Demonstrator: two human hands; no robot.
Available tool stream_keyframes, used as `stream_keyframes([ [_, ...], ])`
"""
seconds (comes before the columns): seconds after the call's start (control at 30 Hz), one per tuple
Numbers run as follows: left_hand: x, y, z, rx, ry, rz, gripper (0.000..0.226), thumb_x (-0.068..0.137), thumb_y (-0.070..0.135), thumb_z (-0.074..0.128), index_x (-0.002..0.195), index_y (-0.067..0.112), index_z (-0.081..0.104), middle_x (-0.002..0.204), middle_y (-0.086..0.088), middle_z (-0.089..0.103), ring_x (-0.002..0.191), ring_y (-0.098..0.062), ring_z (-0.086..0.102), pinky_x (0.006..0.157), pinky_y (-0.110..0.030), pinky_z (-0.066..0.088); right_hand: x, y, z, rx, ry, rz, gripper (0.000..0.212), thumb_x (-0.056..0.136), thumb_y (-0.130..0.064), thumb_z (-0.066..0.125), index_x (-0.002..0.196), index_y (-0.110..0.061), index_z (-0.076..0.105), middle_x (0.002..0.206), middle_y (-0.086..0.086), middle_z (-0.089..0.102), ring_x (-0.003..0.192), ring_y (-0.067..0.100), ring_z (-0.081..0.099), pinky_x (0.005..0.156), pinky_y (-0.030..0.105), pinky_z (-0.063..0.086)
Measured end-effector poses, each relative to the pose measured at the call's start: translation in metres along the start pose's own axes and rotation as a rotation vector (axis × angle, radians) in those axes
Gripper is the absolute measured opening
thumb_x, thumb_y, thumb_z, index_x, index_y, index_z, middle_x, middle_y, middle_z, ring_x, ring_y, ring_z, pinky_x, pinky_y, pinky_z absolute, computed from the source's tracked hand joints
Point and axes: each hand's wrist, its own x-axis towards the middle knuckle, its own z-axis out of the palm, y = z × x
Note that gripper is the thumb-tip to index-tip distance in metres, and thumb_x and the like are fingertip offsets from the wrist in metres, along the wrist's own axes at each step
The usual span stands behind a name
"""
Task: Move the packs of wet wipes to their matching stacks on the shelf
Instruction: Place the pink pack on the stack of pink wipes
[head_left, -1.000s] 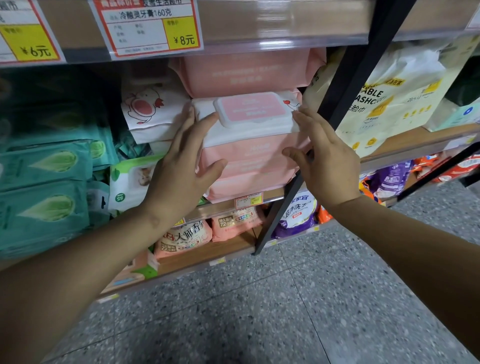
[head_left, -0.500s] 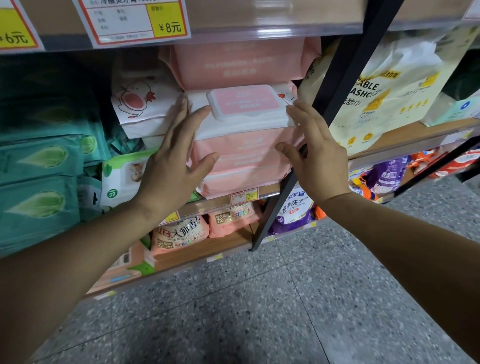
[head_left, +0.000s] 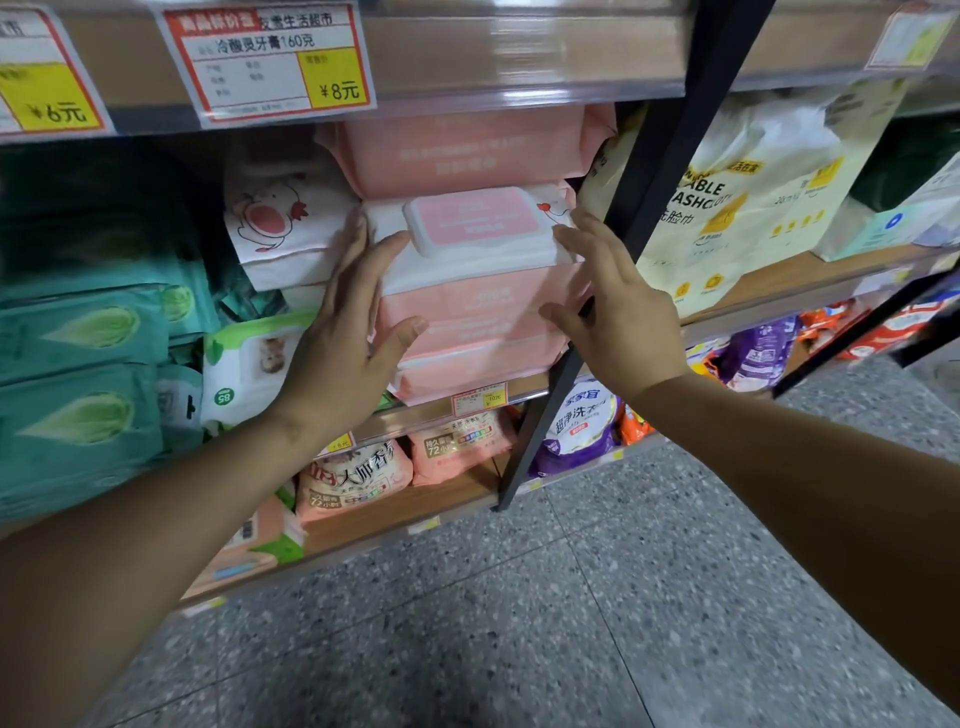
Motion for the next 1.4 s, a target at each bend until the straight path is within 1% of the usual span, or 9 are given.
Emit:
stream_keyframes([
  [0.37, -0.001, 0.000, 0.006, 0.003, 0.018, -0.003, 0.067, 0.093, 0.016, 0.066, 0.152, 0.020, 0.033, 0.166, -0.004, 0.009, 0.133, 0.027, -0.006, 0.096, 0.009, 0.010, 0.005, -0.001, -0.001, -0.061, -0.015, 0.000, 0.063, 0.085, -0.026, 0.074, 0.141, -0.016, 0.047, 0.158, -0.002, 0.039, 0.066, 0.030, 0.067, 0.053, 0.033, 0.050],
  [0.63, 0.001, 0.000, 0.003, -0.019, 0.000, 0.000, 0.067, 0.093, 0.013, 0.066, 0.150, 0.022, 0.033, 0.166, -0.004, 0.009, 0.137, 0.020, -0.004, 0.100, 0.006, 0.011, 0.000, -0.007, -0.001, -0.049, -0.009, 0.036, 0.065, 0.084, -0.024, 0.074, 0.142, -0.018, 0.045, 0.159, -0.003, 0.037, 0.070, 0.029, 0.068, 0.055, 0.033, 0.050],
  [0.77, 0.000, 0.005, 0.001, -0.011, 0.006, -0.017, 0.067, 0.093, 0.011, 0.065, 0.151, 0.023, 0.033, 0.166, -0.004, 0.010, 0.145, 0.003, 0.003, 0.098, 0.008, 0.011, -0.001, -0.010, -0.005, -0.045, -0.039, 0.057, 0.066, 0.085, -0.024, 0.073, 0.144, -0.020, 0.043, 0.161, -0.005, 0.033, 0.072, 0.031, 0.069, 0.057, 0.034, 0.050],
  [0.9, -0.001, 0.008, -0.002, -0.022, 0.002, -0.032, 0.066, 0.092, 0.008, 0.066, 0.149, 0.021, 0.035, 0.165, -0.005, 0.012, 0.145, 0.000, 0.006, 0.100, 0.006, 0.012, -0.003, -0.015, -0.008, -0.004, -0.063, 0.121, 0.068, 0.086, -0.025, 0.070, 0.147, -0.026, 0.038, 0.161, -0.007, 0.030, 0.082, 0.027, 0.068, 0.060, 0.031, 0.046],
  [1.07, -0.004, 0.014, -0.008, -0.054, -0.094, -0.076, 0.069, 0.095, 0.000, 0.058, 0.152, 0.025, 0.027, 0.167, -0.003, 0.002, 0.150, -0.008, 0.002, 0.106, 0.002, 0.010, -0.010, -0.027, -0.010, 0.131, -0.087, 0.234, 0.071, 0.090, -0.036, 0.066, 0.151, -0.038, 0.029, 0.158, -0.007, 0.031, 0.060, 0.017, 0.054, 0.066, 0.035, 0.053],
  [1.13, -0.008, 0.014, -0.011, -0.138, -0.103, -0.156, 0.068, 0.099, 0.006, 0.053, 0.152, 0.034, 0.022, 0.166, 0.005, 0.007, 0.148, -0.006, 0.011, 0.118, -0.022, 0.021, -0.015, -0.031, -0.017, 0.224, -0.089, 0.258, 0.071, 0.091, -0.037, 0.066, 0.151, -0.039, 0.029, 0.154, -0.008, 0.036, 0.058, 0.009, 0.054, 0.072, 0.036, 0.054],
  [1.2, -0.015, 0.014, -0.016, -0.223, -0.053, -0.241, 0.065, 0.101, 0.018, 0.053, 0.152, 0.037, 0.018, 0.162, 0.010, 0.019, 0.146, -0.014, 0.026, 0.116, -0.042, 0.032, -0.022, -0.035, -0.026, 0.339, -0.045, 0.306, 0.064, 0.092, -0.035, 0.066, 0.148, -0.033, 0.036, 0.143, -0.006, 0.046, 0.069, 0.007, 0.060, 0.079, 0.037, 0.055],
  [1.3, -0.025, 0.017, -0.027, -0.286, 0.020, -0.323, 0.070, 0.096, 0.029, 0.061, 0.152, 0.034, 0.019, 0.147, 0.022, 0.035, 0.128, -0.013, 0.048, 0.100, -0.029, 0.040, -0.037, -0.044, -0.040, 0.455, 0.083, 0.416, 0.048, 0.092, -0.034, 0.067, 0.135, -0.026, 0.047, 0.128, -0.005, 0.055, 0.092, 0.011, 0.064, 0.082, 0.041, 0.056],
  [1.4, -0.040, 0.022, -0.041, -0.338, 0.035, -0.342, 0.061, 0.093, 0.037, 0.062, 0.145, 0.038, 0.032, 0.130, 0.038, 0.042, 0.116, 0.004, 0.052, 0.092, -0.021, 0.039, -0.050, -0.062, -0.047, 0.542, 0.130, 0.477, 0.032, 0.092, -0.034, 0.067, 0.120, -0.025, 0.054, 0.113, -0.005, 0.062, 0.089, 0.012, 0.063, 0.078, 0.040, 0.055],
])
